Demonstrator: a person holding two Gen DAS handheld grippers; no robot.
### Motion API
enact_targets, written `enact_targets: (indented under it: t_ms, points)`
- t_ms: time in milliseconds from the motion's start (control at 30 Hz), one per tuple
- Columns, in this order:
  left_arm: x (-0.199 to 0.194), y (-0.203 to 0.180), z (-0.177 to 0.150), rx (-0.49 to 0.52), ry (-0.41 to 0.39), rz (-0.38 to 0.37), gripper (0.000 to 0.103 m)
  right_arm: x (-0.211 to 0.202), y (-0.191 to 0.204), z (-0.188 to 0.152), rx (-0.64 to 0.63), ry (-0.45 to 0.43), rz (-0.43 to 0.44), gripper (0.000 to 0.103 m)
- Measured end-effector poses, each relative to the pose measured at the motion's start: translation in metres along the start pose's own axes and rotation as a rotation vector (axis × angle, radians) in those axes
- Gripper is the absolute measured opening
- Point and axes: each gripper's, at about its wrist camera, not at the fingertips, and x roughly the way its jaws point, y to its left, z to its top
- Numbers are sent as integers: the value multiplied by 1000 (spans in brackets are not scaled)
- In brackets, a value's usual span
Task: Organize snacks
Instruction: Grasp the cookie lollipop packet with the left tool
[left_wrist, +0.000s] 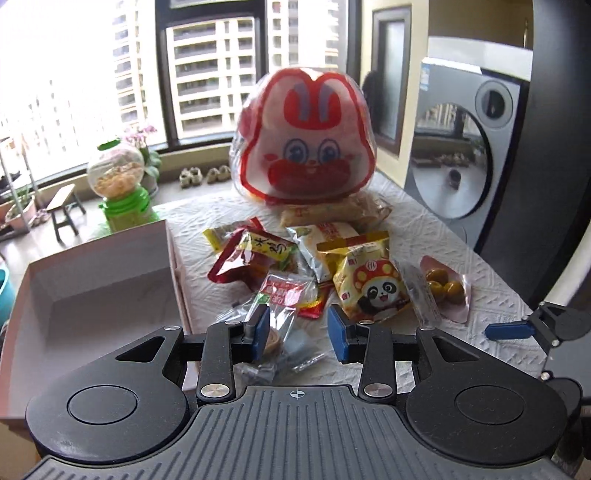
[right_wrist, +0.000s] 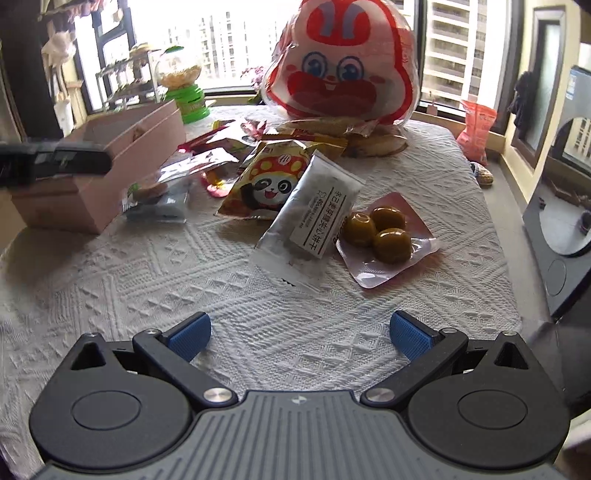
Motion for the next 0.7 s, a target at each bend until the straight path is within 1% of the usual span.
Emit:
enact_targets:
  t_ms: [67,167,233,300,333,367,400,500,533,567,633,667,700]
  points:
    - [23,2,14,59,90,-23,40,-3,0,-4,20,-4,-4,103]
    - [57,11,22,23,243,-2,40,-5,2,-8,34,-21,-26,103]
    - [71,14,19,9,290,19,40,-5,3,-8,37,-26,-33,103]
    - [73,10,16,49,277,63,40,-6,2,-8,34,-22,-28,103]
    - [74,8,15,60,283,76,40,-6,1,-8,31,-20,-25,103]
    - [74,7,14,62,282,71,41,-6,1,-8,27,-22,-22,103]
    - [73,6,14,60,282,48,42,-6,0,-9,23,-26,-17,103]
    - [63,4,15,30,296,-85,42,-8,-1,-11,20,-43,0,103]
    - [60,3,16,18,289,-136,41,-8,-2,-12,21,-46,4,103]
    - [55,2,16,18,267,-171,41,-9,-1,-12,21,-47,4,103]
    - [45,-3,15,42,195,-195,42,-8,0,-12,20,-48,-1,103]
    - [42,-6,14,53,173,-180,42,-8,1,-12,19,-49,-4,103]
    - [43,-8,13,59,179,-156,42,-8,1,-12,19,-49,-5,103]
